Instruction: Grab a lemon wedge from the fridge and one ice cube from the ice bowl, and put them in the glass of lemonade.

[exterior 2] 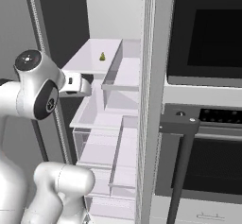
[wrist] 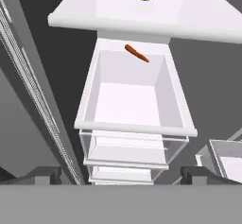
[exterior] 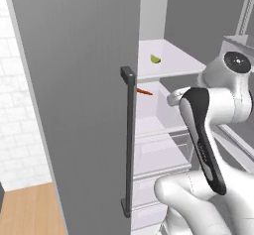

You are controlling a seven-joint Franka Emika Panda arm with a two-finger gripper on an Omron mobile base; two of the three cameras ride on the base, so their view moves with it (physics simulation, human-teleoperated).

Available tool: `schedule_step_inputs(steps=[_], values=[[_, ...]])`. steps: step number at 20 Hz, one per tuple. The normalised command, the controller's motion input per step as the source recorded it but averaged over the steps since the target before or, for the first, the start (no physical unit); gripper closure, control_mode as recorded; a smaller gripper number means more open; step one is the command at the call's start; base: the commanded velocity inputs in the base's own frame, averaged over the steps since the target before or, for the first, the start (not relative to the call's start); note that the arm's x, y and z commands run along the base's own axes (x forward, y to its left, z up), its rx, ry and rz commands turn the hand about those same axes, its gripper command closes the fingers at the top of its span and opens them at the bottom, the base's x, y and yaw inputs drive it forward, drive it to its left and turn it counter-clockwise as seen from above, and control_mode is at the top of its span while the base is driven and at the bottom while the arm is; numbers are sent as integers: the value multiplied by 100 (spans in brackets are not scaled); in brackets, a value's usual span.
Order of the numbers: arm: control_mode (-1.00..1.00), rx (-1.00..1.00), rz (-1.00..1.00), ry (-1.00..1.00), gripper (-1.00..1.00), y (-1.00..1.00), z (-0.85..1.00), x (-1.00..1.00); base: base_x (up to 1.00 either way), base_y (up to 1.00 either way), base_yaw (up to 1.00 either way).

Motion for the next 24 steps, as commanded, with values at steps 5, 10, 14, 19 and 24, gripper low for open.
schedule_step_inputs(steps=[5,10,14,19,24], values=[[-100,0,7,-11,-100,0,36,12,0,0,0],[-100,0,10,-8,-100,0,7,42,0,0,0],[-100,0,1,0,-100,0,12,51,0,0,0],[-100,0,0,0,-100,0,12,55,0,0,0],[-100,0,0,0,-100,0,5,55,0,0,0]])
